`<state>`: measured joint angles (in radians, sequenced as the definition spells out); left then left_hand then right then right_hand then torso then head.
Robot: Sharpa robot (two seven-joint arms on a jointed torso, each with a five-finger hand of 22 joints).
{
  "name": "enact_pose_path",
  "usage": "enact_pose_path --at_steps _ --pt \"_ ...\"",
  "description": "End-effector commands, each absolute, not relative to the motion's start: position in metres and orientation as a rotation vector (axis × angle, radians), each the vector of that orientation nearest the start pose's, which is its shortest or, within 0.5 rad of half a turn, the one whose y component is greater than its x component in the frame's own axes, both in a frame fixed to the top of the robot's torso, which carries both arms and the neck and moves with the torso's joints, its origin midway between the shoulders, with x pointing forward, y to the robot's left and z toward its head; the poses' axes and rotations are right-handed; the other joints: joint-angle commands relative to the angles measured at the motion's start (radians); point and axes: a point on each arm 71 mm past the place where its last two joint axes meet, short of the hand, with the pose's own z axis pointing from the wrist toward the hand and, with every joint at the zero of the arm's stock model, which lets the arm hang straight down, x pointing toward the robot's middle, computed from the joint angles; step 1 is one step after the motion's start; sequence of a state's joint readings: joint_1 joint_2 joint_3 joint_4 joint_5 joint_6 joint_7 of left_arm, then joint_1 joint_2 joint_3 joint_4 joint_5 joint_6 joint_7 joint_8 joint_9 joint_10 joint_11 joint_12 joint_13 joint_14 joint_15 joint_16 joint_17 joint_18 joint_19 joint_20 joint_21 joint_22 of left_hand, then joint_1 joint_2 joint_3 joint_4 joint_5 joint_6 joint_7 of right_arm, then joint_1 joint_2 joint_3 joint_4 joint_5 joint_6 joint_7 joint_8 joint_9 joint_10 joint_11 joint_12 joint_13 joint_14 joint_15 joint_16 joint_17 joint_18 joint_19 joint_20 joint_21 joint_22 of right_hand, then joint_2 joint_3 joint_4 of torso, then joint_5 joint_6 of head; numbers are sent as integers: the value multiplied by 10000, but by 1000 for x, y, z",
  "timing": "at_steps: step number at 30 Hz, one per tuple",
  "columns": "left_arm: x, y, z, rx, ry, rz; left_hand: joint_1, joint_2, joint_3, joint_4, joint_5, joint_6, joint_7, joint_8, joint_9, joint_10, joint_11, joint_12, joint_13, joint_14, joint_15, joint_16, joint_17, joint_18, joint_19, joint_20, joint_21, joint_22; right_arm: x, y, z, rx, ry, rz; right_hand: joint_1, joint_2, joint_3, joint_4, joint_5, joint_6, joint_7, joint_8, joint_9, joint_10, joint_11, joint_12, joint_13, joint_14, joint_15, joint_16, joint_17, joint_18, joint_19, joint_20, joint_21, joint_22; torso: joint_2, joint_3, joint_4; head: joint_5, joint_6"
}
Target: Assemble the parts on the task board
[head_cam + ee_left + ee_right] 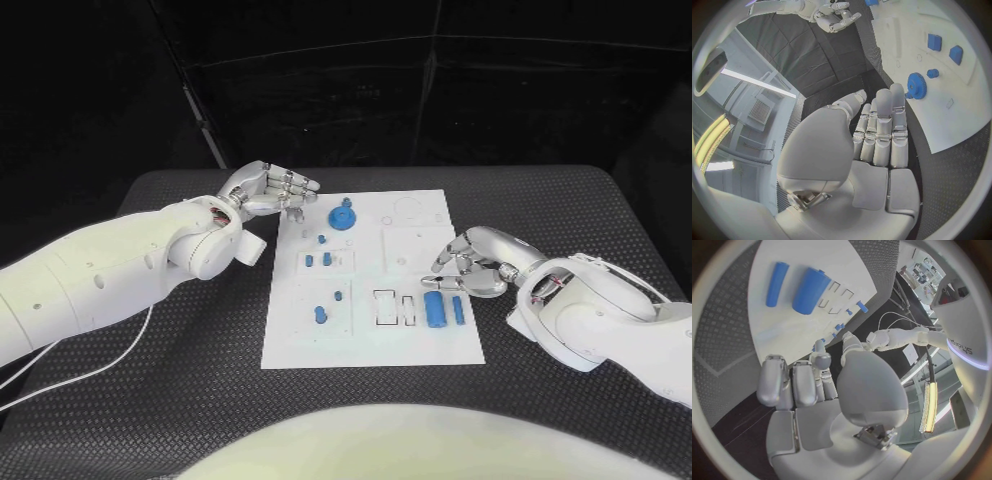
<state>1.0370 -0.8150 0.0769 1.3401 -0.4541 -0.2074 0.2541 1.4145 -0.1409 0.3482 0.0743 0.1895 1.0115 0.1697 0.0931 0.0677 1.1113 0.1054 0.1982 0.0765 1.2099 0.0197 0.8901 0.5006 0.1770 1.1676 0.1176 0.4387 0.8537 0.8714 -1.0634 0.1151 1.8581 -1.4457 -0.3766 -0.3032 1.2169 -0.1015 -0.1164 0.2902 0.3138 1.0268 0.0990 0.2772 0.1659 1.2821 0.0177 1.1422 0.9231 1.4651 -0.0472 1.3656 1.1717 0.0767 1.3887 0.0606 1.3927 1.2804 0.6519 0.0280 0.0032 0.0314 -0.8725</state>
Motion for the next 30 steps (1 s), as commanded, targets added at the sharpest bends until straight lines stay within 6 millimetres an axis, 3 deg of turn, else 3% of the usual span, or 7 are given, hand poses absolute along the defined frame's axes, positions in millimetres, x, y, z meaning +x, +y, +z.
enact_pose_path --at_steps 1,6,10,15,21,30 --pt "499 241 -233 -8213 16354 -13129 36 98 -1 -39 -48 30 40 19 6 -90 -3 55 3 -78 0 -52 -16 48 -33 13 -60 -9 381 -228 -242 1346 18865 5037 -164 32 -206 12 24 -75 -27 165 133 198 4 371 580 505 -46 250 441 -144 156 -5 173 272 -12 -17 26 -120 -1" --pt "498 241 -234 -8209 16363 -13151 28 102 -6 -33 -50 31 40 21 6 -92 -1 60 3 -80 2 -53 -18 46 -33 14 -63 -12 378 -231 -247 1243 19020 4220 -336 87 -443 33 300 -159 -72 512 431 661 -33 1260 1938 640 -65 793 1414 -288 537 -20 595 929 -5 -30 51 -165 -1" --pt "498 241 -234 -8213 16360 -13141 28 102 -6 -33 -50 31 40 21 6 -92 -1 60 3 -80 2 -53 -18 46 -33 14 -63 -12 374 -231 -254 1227 19310 3820 -427 47 -536 36 320 -211 -88 672 582 703 -42 1386 2182 641 -66 860 1531 -310 585 -21 664 1035 2 -14 45 -140 -1" --pt "498 242 -234 -8215 16369 -13139 -4 105 -22 -13 -54 31 42 24 6 -99 2 70 3 -83 8 -56 -22 44 -34 19 -73 -18 369 -228 -262 986 19657 3435 -594 -28 -616 43 256 -239 -113 871 763 707 -57 1441 2344 645 -73 921 1652 -322 606 -23 707 1103 8 -27 30 -122 -1" --pt "498 242 -234 -8215 16366 -13135 -4 105 -22 -13 -54 31 42 24 6 -99 2 70 3 -83 8 -56 -22 44 -34 19 -73 -18 367 -223 -266 846 19773 3416 -660 -50 -630 46 231 -243 -128 963 846 715 -68 1461 2410 646 -80 939 1689 -328 618 -27 727 1135 7 -19 13 -124 -1" --pt "499 241 -235 -8227 16384 -13130 -20 112 -28 -1 -54 31 40 26 6 -106 3 75 3 -84 11 -58 -25 42 -34 21 -80 -23 366 -212 -271 627 19737 3751 -661 -33 -596 36 229 -230 -166 1137 994 828 -98 1611 2673 657 -101 986 1786 -343 653 -41 771 1209 -2 -16 42 -121 -1"
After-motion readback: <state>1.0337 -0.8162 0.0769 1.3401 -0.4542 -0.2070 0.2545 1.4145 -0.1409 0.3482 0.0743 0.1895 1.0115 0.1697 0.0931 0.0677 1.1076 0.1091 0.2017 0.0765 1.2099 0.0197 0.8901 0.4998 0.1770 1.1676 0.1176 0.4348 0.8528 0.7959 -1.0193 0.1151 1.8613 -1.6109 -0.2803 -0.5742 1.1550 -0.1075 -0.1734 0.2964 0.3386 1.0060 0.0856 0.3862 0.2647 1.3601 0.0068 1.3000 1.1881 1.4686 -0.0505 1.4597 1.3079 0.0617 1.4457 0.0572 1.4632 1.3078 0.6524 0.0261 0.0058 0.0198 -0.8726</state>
